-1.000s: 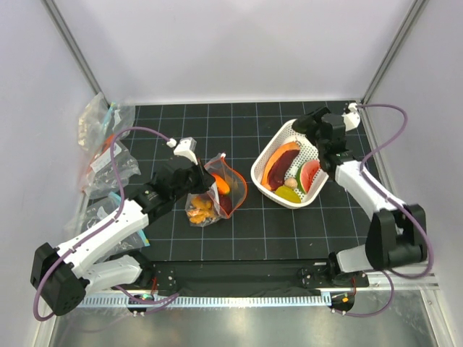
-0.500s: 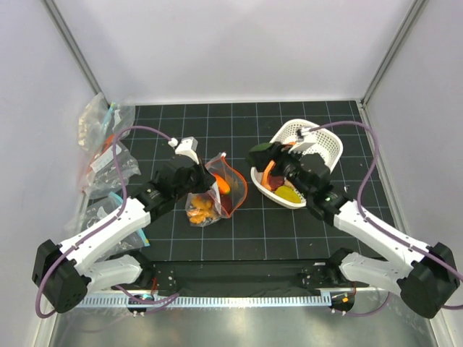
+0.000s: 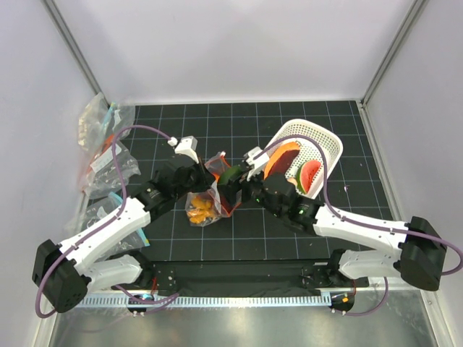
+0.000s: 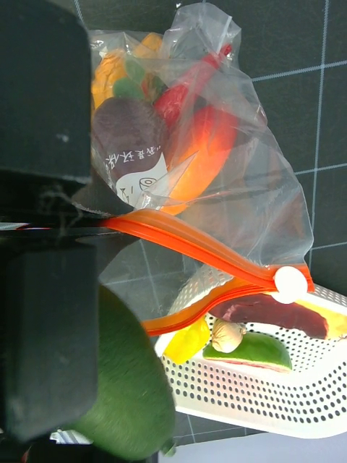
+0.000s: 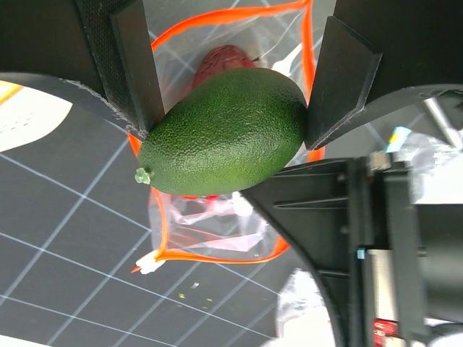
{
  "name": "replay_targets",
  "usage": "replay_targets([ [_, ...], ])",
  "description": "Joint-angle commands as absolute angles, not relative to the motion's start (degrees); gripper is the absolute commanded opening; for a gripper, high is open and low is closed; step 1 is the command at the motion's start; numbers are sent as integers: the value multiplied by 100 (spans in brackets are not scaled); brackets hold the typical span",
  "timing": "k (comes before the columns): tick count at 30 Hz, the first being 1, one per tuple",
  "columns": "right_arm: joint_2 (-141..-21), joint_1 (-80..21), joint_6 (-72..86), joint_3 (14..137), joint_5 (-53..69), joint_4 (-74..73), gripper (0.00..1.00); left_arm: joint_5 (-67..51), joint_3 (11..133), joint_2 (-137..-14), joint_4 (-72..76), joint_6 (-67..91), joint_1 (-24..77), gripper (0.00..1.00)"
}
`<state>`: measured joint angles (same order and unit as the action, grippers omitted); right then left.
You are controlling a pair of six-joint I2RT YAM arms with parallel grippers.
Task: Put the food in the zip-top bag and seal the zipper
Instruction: Place the fake fruit in the zipper food storage bag.
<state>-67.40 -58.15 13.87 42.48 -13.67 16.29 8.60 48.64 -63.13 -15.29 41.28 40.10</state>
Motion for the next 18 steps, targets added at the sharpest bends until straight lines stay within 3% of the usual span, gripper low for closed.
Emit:
replay_targets([
  [1, -6855, -5932, 993, 4605, -1915, 1872, 41, 914, 5045, -6152, -1389, 4034, 4008, 1],
  [3, -6917, -5976, 941, 4632, -2021, 1863, 43, 905, 5054, -6135, -1397, 4025, 4008, 1],
  [5, -6978, -5985, 905, 4675, -2092, 1837, 52, 888, 5036, -6091, -1397, 4025, 4008, 1],
  [8, -7136, -5994, 870, 4781, -1996, 1749, 73, 966, 4958, -5994, -1380, 4052, 3999, 1],
  [9, -7206, -5994, 853, 4799, -1969, 1740, 82, 984, 4948, -5968, -1362, 4052, 3999, 1],
  [10, -7233, -5994, 853, 4808, -1960, 1740, 98, 1002, 4940, -5959, -1336, 4052, 3999, 1],
  [18, -7058, -6003, 879, 4782, -2213, 1670, 100, 1072, 4922, -5862, -1345, 4061, 3999, 1],
])
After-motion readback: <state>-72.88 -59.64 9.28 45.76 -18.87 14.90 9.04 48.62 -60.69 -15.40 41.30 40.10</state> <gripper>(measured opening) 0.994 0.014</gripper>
